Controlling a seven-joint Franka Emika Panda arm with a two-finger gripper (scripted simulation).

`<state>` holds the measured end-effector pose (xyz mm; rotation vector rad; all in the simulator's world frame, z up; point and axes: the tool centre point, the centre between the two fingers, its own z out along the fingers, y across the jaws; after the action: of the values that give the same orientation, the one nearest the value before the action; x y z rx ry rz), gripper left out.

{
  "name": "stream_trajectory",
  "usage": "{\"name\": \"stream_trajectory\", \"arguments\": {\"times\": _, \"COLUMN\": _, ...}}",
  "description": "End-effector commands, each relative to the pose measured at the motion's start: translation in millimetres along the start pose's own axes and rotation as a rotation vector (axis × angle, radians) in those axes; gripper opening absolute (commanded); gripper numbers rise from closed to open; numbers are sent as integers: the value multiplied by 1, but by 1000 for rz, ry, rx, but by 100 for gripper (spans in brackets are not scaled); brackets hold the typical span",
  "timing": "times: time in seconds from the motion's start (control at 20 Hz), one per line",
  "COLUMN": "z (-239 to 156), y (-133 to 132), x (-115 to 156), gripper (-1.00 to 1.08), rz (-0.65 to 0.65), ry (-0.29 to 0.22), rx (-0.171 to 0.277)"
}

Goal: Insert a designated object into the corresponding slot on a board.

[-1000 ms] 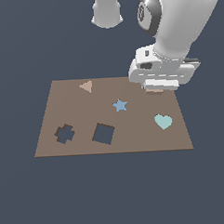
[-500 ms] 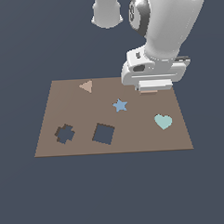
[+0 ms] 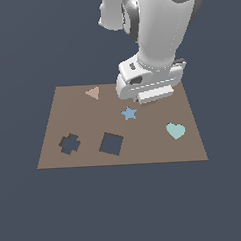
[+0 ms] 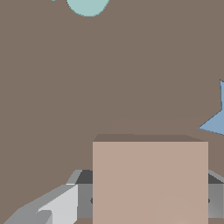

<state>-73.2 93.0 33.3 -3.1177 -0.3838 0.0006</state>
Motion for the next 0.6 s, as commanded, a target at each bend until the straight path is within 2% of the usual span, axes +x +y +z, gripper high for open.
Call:
{"name": "stream_trajectory", "arguments": {"times": 0.0, "z": -1, "y": 15, "x": 2, "gripper": -100, "rz": -73, "ry": 1, "rx": 0}}
{"name": "stream_trajectory", "arguments": {"times": 0.55, "z": -3, "y": 80, "x": 25, "gripper": -100, "rz": -405, "ry": 1, "rx": -1}}
